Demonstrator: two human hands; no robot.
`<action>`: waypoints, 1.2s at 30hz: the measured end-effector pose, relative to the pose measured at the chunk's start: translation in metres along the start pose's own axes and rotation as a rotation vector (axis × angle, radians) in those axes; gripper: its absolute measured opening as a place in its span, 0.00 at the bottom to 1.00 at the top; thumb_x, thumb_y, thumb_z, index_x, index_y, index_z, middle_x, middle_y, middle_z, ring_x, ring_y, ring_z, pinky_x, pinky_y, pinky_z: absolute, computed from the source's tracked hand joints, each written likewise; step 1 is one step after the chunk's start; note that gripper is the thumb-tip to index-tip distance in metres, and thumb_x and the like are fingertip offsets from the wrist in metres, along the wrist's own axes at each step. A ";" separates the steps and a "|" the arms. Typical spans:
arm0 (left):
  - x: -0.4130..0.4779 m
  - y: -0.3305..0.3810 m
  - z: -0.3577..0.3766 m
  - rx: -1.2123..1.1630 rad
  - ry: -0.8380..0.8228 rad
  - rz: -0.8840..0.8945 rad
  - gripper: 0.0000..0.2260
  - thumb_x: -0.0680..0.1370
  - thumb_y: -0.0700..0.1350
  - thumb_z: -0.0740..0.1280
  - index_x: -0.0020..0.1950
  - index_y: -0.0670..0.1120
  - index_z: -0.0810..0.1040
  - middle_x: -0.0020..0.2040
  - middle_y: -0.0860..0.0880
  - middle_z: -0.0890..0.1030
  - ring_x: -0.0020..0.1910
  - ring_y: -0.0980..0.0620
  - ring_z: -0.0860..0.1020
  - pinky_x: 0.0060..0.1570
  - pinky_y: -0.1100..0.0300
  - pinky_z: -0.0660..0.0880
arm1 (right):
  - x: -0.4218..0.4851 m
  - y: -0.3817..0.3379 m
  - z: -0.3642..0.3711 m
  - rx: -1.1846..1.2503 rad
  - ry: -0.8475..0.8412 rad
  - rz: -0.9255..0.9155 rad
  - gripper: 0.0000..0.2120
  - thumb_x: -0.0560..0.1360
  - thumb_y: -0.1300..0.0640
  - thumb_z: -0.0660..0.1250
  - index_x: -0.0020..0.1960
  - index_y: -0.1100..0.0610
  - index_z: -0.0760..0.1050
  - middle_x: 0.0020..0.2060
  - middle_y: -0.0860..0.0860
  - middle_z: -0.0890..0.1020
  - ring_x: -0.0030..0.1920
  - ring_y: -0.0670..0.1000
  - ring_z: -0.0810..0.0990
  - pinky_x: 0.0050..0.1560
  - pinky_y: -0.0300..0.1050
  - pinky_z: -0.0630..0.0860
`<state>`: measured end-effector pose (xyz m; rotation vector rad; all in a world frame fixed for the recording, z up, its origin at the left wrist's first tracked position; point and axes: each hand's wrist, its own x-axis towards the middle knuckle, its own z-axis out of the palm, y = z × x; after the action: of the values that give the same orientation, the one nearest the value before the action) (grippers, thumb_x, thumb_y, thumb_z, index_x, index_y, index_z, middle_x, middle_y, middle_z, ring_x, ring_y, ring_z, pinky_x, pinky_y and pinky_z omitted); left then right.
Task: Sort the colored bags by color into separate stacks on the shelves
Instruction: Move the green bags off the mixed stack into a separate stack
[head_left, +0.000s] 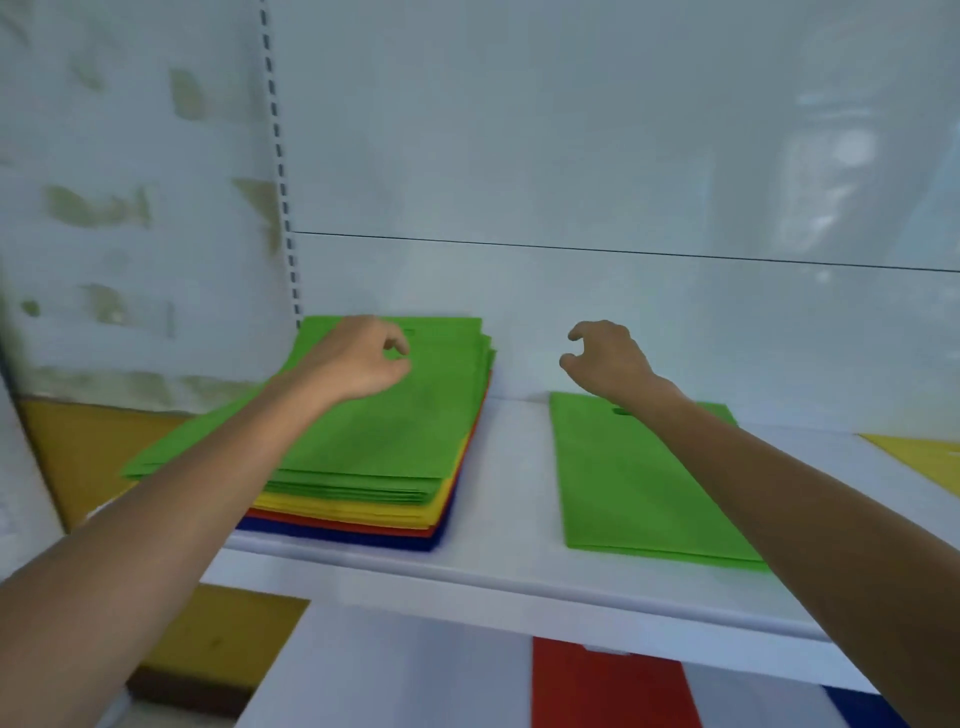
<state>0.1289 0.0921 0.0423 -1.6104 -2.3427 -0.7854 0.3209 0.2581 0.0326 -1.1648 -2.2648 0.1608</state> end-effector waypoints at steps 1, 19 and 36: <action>-0.003 -0.020 -0.005 0.010 -0.005 -0.033 0.12 0.76 0.43 0.65 0.58 0.43 0.79 0.58 0.42 0.79 0.58 0.46 0.76 0.54 0.60 0.69 | 0.001 -0.014 0.008 0.009 -0.008 -0.009 0.17 0.75 0.59 0.62 0.62 0.63 0.72 0.62 0.59 0.73 0.61 0.58 0.72 0.56 0.48 0.70; -0.028 -0.170 -0.013 -0.234 0.024 -0.288 0.12 0.71 0.45 0.73 0.51 0.40 0.81 0.48 0.43 0.82 0.48 0.48 0.78 0.47 0.64 0.69 | -0.010 -0.102 0.094 0.163 0.010 0.260 0.32 0.69 0.55 0.74 0.65 0.64 0.63 0.59 0.63 0.71 0.59 0.61 0.72 0.59 0.54 0.71; -0.015 -0.151 -0.013 -0.052 0.171 -0.080 0.06 0.77 0.39 0.62 0.53 0.41 0.75 0.47 0.41 0.81 0.50 0.41 0.77 0.48 0.53 0.73 | -0.007 -0.089 0.088 0.153 0.364 0.088 0.14 0.77 0.57 0.65 0.59 0.64 0.72 0.53 0.61 0.77 0.50 0.60 0.76 0.46 0.47 0.69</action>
<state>-0.0043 0.0326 -0.0004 -1.4142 -2.2951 -0.9672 0.2135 0.2118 -0.0114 -1.1133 -1.8527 0.1402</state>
